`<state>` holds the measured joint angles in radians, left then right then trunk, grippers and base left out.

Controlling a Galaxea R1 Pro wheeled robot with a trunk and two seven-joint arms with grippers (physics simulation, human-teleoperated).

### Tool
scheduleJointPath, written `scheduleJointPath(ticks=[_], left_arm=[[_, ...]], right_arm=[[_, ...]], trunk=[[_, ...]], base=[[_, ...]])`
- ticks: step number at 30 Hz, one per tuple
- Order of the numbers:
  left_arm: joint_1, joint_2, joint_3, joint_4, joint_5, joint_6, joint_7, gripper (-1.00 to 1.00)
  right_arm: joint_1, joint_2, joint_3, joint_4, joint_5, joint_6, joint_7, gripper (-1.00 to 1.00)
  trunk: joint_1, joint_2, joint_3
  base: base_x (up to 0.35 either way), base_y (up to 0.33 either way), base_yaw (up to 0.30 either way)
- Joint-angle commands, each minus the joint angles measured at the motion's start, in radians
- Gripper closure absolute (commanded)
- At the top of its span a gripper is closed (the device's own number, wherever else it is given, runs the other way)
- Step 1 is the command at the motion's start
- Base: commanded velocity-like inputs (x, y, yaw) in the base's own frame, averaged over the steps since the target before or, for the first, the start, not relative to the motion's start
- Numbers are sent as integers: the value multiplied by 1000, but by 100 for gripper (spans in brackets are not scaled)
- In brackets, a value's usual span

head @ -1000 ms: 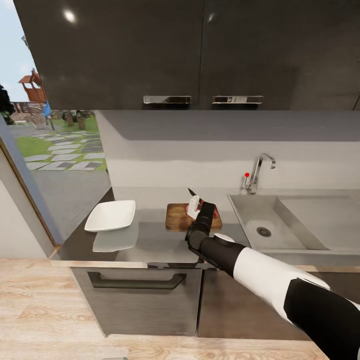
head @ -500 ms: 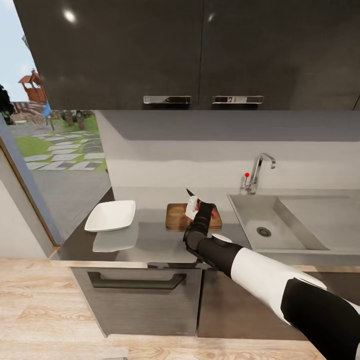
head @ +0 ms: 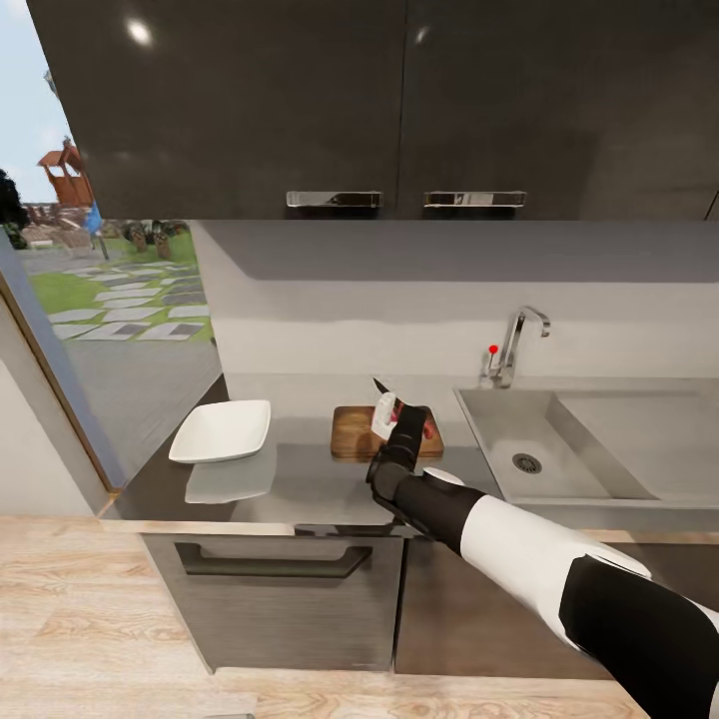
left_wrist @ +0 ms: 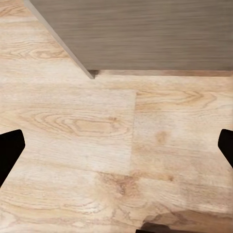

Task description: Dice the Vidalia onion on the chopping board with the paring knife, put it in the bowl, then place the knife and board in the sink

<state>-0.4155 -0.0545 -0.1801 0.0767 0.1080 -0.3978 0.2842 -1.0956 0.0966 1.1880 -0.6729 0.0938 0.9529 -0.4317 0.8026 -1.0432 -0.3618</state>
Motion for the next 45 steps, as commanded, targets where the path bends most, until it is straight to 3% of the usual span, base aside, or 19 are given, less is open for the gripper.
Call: scheduleJointPath(ticks=[1,8,16,25,38,45], left_arm=[[-2,-1,-9,4,10,-7,1,-100],[-2,10,-7,3,15,-6,-5,-100],[-2,16,-6,4,15,-6,-5,-100],[-2,16,-6,5,15,-6,-5,-100],[-2,16,-6,5,15,-5,-5,-100],[-2,16,-6,5,15,-5,-5,-100]], right_arm=[[-1,0,4,0,7,8,5,100],[-9,34,35,-23,35,38,-12,100],[12,78,76,-21,69,-2,-8,100],[14,78,129,-21,119,-6,-8,100],[14,78,205,-11,120,-2,-13,100],[14,78,201,-11,122,-2,-41,100]], trunk=[[0,-1,-1],[0,-1,-1],[0,-1,-1],[0,-1,-1],[0,-1,-1],[0,-1,-1]], base=[[0,0,0],[0,0,0],[0,0,0],[0,0,0],[0,0,0],[0,0,0]])
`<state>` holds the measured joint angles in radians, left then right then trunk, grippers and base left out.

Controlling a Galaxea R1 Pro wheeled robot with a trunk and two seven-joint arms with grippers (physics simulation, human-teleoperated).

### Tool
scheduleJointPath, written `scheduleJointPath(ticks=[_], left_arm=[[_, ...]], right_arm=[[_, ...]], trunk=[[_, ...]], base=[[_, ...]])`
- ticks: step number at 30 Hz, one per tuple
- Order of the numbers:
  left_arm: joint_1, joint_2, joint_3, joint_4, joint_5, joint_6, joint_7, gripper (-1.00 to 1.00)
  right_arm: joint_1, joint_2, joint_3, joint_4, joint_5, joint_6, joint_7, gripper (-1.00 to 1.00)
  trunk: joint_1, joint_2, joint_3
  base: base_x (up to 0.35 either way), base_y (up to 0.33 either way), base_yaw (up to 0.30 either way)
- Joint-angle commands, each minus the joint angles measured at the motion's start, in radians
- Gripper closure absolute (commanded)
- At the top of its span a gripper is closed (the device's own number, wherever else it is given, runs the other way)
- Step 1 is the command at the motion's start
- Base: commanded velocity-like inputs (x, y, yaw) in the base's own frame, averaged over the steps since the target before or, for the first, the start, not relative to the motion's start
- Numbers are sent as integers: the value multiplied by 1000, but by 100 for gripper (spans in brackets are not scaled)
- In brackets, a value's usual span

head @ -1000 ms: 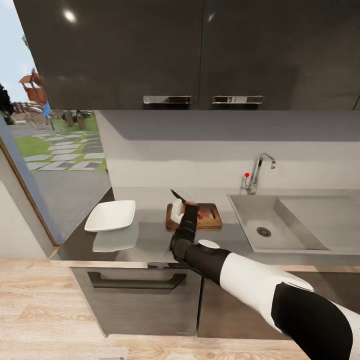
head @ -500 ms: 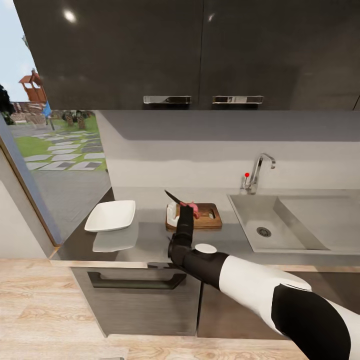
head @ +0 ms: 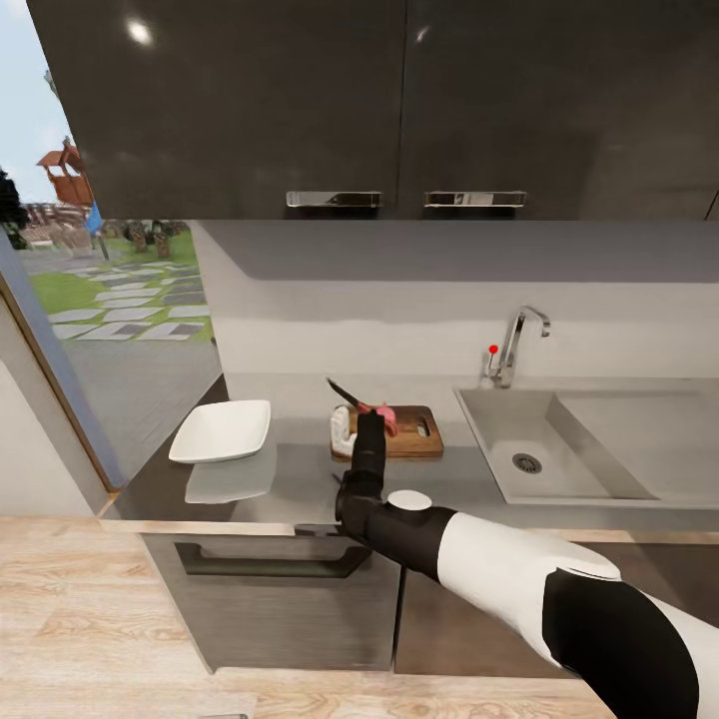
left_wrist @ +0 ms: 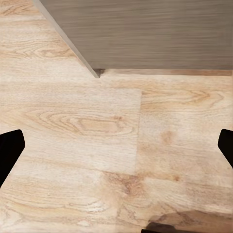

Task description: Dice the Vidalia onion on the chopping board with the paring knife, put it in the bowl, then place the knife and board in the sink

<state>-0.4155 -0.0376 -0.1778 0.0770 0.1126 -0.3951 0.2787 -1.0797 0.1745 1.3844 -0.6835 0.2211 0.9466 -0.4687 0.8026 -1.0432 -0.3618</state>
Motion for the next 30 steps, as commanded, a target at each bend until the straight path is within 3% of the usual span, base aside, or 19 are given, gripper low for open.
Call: scheduleJointPath(ticks=[1,5,7,10,12,20,30], left_arm=[[-2,-1,-9,4,10,-7,1,-100],[-2,-1,-8,4,10,-7,1,-100],[-2,-1,-8,4,10,-7,1,-100],[-2,-1,-8,4,10,-7,1,-100],[-2,-1,-8,4,10,-7,1,-100],[-2,-1,-8,4,10,-7,1,-100],[-2,-2,-9,4,10,-7,1,-100]], right_arm=[[-2,0,4,0,-5,4,-18,100],[-2,0,-1,-1,-6,4,-63,100],[-2,0,-24,-2,-6,4,-78,100],[-2,0,-89,-2,-5,4,-87,100],[-2,0,-105,-1,-5,4,-87,100],[-2,-38,-109,0,-6,4,-85,100],[-2,-42,-104,5,-9,4,-84,100]], trunk=[[0,-1,-1],[0,-1,-1],[0,-1,-1],[0,-1,-1],[0,-1,-1],[0,-1,-1],[0,-1,-1]], base=[[0,0,0],[0,0,0],[0,0,0],[0,0,0],[0,0,0],[0,0,0],[1,-2,0]])
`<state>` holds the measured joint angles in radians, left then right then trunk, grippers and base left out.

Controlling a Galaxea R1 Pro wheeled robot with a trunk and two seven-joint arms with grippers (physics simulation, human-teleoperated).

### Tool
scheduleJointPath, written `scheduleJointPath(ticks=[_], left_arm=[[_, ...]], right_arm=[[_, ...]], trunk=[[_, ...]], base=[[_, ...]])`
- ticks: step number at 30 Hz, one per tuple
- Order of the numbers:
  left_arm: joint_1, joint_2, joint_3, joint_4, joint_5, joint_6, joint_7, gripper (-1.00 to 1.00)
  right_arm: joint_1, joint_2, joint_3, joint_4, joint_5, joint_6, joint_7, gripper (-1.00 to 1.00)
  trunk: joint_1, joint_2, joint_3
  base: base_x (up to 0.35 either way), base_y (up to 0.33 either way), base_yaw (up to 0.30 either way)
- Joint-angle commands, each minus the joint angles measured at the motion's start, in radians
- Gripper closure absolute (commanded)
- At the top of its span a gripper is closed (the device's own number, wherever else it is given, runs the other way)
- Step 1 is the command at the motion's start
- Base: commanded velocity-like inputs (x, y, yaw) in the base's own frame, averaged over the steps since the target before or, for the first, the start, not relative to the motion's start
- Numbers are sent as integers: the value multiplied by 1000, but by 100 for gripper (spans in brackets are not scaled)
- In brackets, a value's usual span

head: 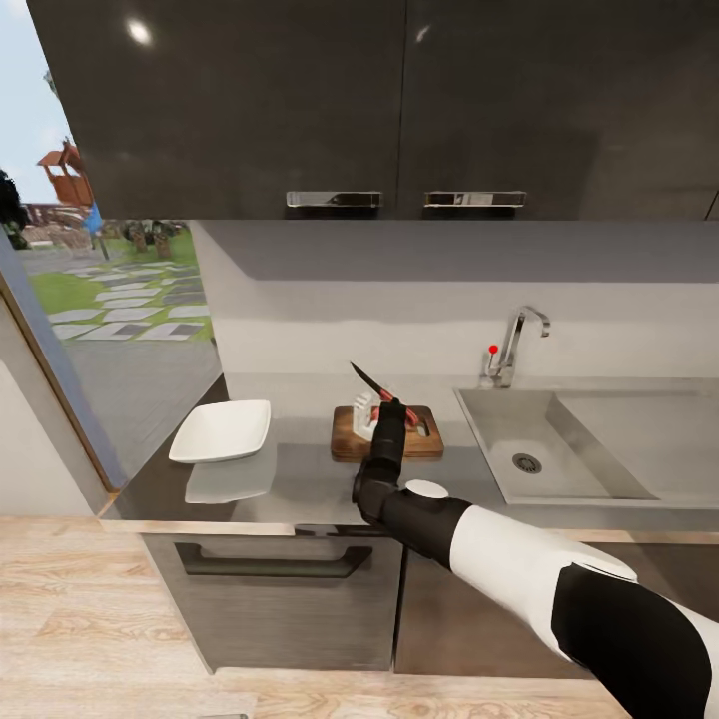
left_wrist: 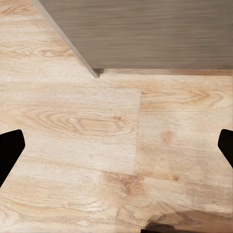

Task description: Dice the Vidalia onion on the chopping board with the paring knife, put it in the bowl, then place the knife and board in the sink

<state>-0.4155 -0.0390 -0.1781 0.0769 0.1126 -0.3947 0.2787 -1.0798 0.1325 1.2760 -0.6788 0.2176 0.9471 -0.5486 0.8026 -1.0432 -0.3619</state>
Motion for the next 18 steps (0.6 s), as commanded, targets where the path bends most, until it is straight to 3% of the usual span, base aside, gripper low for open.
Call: scheduleJointPath(ticks=[1,18], left_arm=[[-2,-1,-9,4,10,-7,1,-100],[-2,1,-8,4,10,-7,1,-100]], right_arm=[[-2,0,5,0,-6,4,-4,100],[-2,7,12,28,-9,16,-7,100]], trunk=[[0,-1,-1],[0,-1,-1]], base=[[36,-53,0],[150,-156,0]])
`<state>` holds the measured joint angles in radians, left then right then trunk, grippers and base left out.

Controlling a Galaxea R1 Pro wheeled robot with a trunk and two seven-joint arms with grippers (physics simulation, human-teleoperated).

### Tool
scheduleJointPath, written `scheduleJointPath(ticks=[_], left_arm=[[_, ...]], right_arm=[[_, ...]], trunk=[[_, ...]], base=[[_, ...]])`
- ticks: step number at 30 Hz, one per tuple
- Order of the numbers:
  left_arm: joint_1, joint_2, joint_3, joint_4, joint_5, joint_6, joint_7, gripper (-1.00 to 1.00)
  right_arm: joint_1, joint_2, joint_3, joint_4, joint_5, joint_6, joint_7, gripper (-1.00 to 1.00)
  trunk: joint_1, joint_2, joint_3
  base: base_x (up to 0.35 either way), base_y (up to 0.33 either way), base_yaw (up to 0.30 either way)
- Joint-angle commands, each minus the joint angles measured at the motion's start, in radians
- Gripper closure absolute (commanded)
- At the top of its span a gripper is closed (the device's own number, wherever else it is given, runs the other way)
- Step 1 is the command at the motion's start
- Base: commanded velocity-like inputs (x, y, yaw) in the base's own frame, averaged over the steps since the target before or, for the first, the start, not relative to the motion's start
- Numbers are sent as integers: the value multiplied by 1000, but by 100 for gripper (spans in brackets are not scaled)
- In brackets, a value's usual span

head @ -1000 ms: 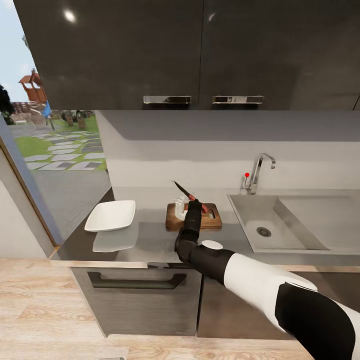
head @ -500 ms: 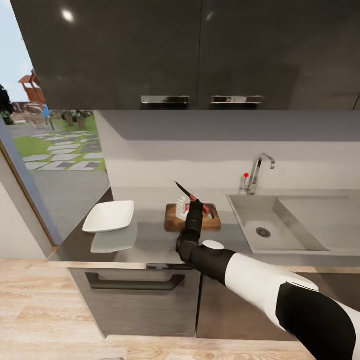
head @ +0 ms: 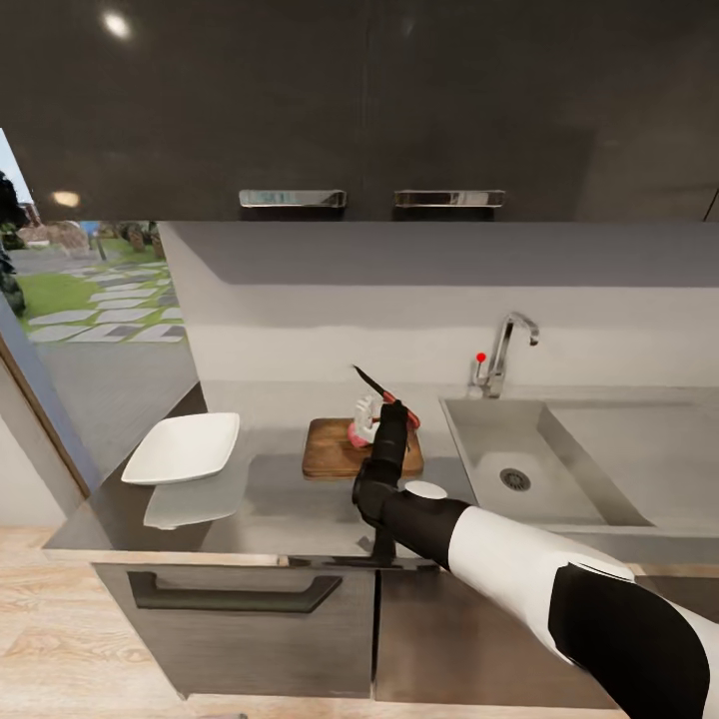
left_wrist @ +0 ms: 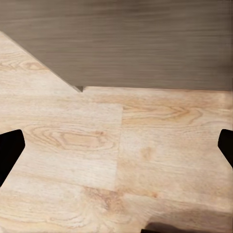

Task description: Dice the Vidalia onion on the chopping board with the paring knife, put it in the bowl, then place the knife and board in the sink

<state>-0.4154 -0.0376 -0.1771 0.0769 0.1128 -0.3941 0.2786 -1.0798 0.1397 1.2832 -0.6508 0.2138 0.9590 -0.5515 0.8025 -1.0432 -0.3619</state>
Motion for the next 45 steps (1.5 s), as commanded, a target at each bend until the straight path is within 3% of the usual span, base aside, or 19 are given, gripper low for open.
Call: scheduleJointPath(ticks=[1,18,25,29,40,45], left_arm=[[-2,-1,-9,4,10,-7,1,-100],[-2,-1,-9,4,10,-6,1,-100],[-2,-1,-9,4,11,-6,1,-100],[-2,-1,-9,4,11,-6,1,-100],[-2,-1,-9,4,11,15,-1,-100],[-2,-1,-9,4,11,15,-1,-100]], right_arm=[[-2,0,5,2,-5,4,-3,100],[-2,4,17,25,-8,3,2,100],[-2,25,110,25,-11,3,37,100],[-2,29,128,25,-11,3,66,100],[19,29,133,25,-12,1,82,100],[22,28,133,26,-13,-2,126,100]], trunk=[[0,-1,-1],[0,-1,-1],[0,-1,-1],[0,-1,-1],[0,-1,-1],[0,-1,-1]], base=[[27,-27,0],[3,-3,0],[0,0,0],[0,0,0],[0,0,0],[0,0,0]])
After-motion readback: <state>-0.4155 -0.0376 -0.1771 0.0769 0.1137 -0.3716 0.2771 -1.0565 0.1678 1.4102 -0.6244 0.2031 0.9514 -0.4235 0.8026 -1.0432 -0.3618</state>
